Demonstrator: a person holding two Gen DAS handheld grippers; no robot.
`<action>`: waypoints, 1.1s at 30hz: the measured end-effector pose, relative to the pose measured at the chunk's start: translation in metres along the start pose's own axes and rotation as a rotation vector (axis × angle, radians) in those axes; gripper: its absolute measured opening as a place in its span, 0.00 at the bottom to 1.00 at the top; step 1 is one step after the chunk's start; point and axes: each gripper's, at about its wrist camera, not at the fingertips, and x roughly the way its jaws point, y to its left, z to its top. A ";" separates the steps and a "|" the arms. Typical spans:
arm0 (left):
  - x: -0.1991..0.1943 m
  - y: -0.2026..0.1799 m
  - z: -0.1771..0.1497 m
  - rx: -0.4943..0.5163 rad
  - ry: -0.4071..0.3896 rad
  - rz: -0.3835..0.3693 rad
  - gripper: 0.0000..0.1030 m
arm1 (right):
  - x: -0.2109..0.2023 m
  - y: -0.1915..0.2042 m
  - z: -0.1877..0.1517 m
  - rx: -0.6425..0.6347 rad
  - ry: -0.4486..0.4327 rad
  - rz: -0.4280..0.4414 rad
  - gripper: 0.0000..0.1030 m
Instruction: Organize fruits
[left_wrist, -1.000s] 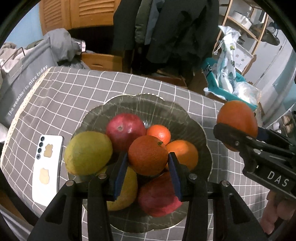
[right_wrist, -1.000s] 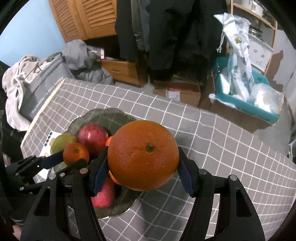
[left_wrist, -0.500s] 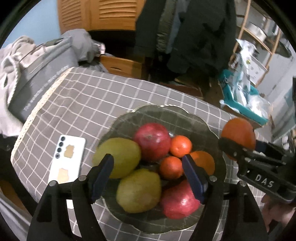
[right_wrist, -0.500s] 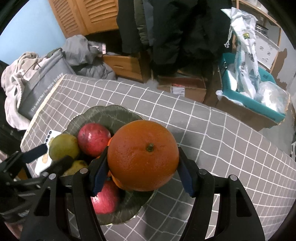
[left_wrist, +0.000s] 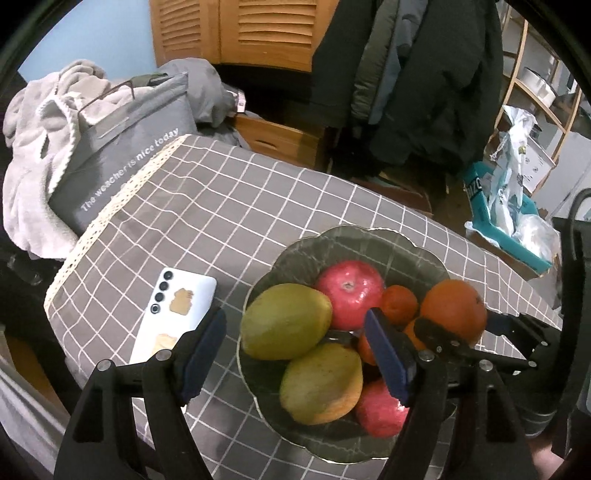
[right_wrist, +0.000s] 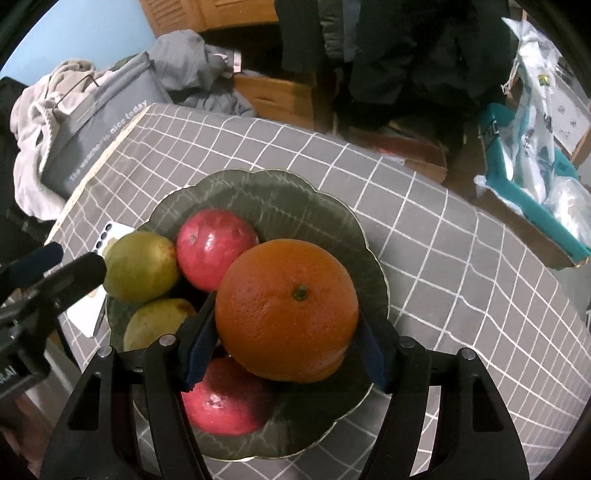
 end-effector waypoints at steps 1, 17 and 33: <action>-0.001 0.002 0.001 -0.005 -0.001 -0.002 0.76 | -0.003 0.001 0.001 0.001 -0.009 0.014 0.71; -0.037 -0.004 0.000 0.015 -0.061 -0.026 0.78 | -0.055 -0.005 -0.006 0.032 -0.106 -0.037 0.77; -0.111 -0.030 0.006 0.088 -0.220 -0.083 0.85 | -0.164 -0.021 -0.021 0.058 -0.321 -0.192 0.79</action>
